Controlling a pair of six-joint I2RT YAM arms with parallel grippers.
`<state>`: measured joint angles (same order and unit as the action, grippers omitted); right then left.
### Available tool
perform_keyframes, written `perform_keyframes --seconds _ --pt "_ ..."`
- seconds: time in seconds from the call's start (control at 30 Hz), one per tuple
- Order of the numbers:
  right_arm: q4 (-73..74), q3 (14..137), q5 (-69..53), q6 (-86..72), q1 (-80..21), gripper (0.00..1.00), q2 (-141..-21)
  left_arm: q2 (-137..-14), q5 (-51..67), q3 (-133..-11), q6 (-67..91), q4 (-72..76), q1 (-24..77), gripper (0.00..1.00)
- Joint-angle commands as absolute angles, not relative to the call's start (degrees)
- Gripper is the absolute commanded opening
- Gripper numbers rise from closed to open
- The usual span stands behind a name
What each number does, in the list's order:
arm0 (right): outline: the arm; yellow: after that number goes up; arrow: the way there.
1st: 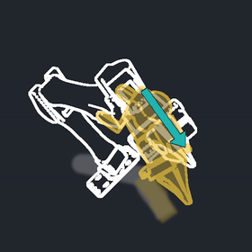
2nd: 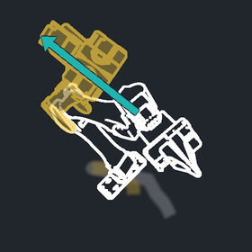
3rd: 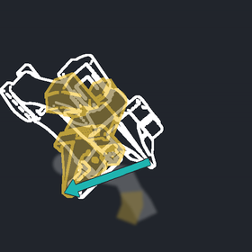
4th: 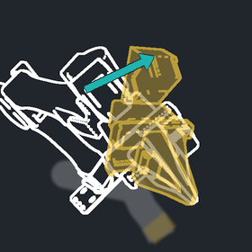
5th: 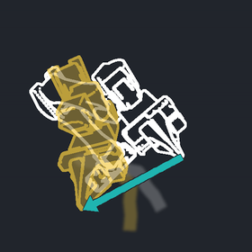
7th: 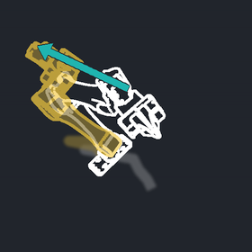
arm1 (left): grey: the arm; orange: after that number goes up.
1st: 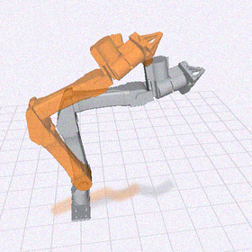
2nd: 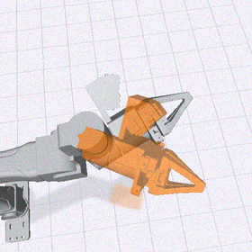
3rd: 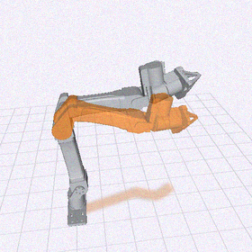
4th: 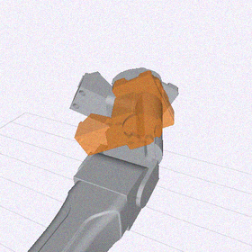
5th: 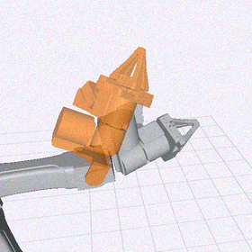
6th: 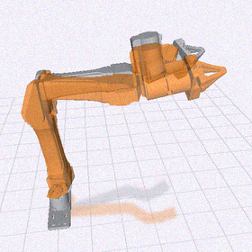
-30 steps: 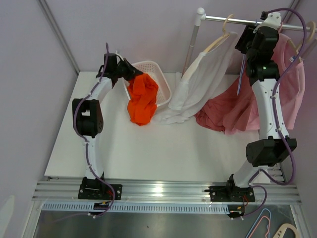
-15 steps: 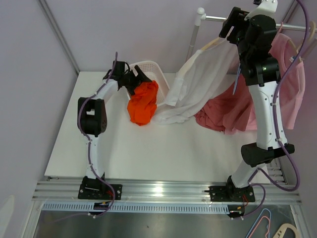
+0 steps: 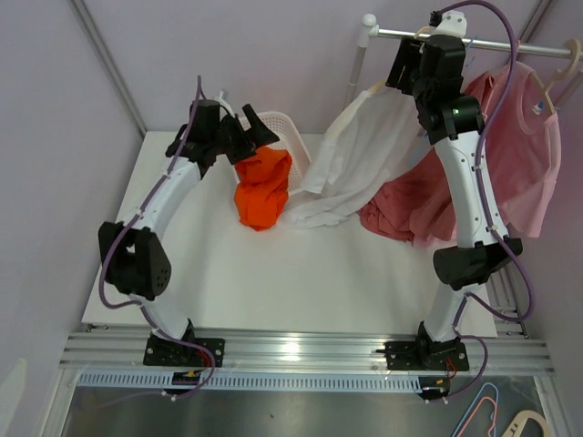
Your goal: Remove the t-shirt from the hanger
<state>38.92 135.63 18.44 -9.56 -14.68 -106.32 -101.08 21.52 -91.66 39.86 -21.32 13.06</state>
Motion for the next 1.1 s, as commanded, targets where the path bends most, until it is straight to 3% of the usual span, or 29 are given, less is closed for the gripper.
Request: perform_keyframes --seconds 0.0,0.23,0.47,0.57,0.63,0.77,0.9,1.07 --pt "36.83 136.49 18.37 -9.85 -15.03 0.68 -105.99 -95.89 18.89 -93.07 37.0 -22.23 14.23 1.0" --pt "34.8 137.46 21.88 -8.18 -15.29 0.6 -108.89 -89.04 17.75 -91.49 34.46 -22.15 17.75 0.99" --pt "34.11 140.1 25.65 -6.24 -15.29 0.59 -113.2 -87.1 18.55 -92.02 34.02 -21.62 19.33 0.99" --pt "32.79 140.01 27.68 -4.84 -15.64 0.55 -113.64 -86.84 18.02 -92.11 33.22 -22.06 19.51 1.0" --pt "31.82 140.01 30.4 -3.17 -16.08 0.45 -113.73 -86.57 17.67 -91.67 32.7 -21.89 19.6 1.0" --pt "31.2 140.1 31.82 -2.11 -16.35 0.44 -113.73 -86.75 18.02 -91.06 32.61 -21.62 19.77 1.0" --pt "30.85 140.01 32.69 -1.76 -16.61 0.13 -113.38 -86.92 18.19 -90.27 32.52 -21.01 20.13 1.0" --pt "30.67 139.92 33.05 -0.62 -17.14 0.05 -111.98 -87.01 18.19 -90.0 32.26 -20.74 20.92 0.99"
